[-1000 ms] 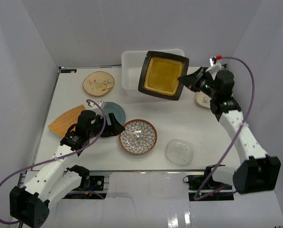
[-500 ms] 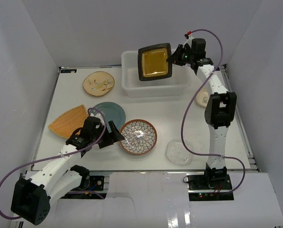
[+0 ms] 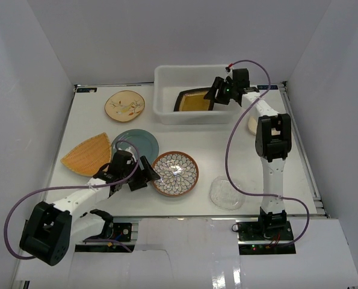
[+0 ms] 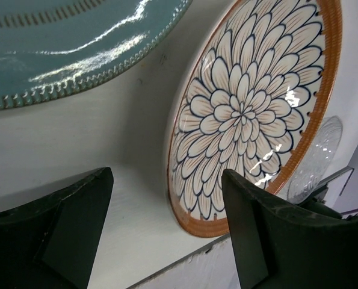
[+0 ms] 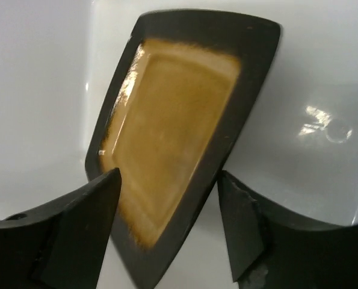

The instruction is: Place the plates into the plastic bin on the countertop

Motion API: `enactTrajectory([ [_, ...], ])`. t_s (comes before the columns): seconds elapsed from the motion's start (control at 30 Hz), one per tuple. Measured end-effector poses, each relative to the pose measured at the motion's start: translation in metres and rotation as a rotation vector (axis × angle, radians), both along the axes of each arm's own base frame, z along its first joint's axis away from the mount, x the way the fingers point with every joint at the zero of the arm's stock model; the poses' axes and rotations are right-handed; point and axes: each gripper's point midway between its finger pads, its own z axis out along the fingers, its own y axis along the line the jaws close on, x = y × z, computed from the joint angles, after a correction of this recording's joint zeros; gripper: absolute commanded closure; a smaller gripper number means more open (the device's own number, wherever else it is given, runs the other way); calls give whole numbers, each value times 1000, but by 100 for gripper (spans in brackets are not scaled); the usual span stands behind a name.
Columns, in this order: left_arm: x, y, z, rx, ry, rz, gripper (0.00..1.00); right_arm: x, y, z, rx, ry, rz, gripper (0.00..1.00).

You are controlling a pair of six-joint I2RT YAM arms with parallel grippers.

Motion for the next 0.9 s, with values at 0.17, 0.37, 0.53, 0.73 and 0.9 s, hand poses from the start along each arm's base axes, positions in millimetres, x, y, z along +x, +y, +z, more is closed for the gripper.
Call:
enactTrajectory([
  [0.17, 10, -8, -4, -36, -13, 11, 31, -26, 8, 24, -8, -34, 17, 2],
  [0.37, 12, -9, -11, -40, -16, 25, 53, -62, 4, 93, 25, -183, 26, 4],
  [0.53, 15, -15, -16, -52, -10, 25, 88, -106, -3, 132, 72, -298, 36, 0],
  [0.73, 18, -17, -9, -57, -42, 25, 100, -179, -15, 107, 120, -280, 32, 6],
  [0.9, 6, -12, 0, -49, -44, 25, 100, -242, -26, 86, 155, -245, 16, 7],
])
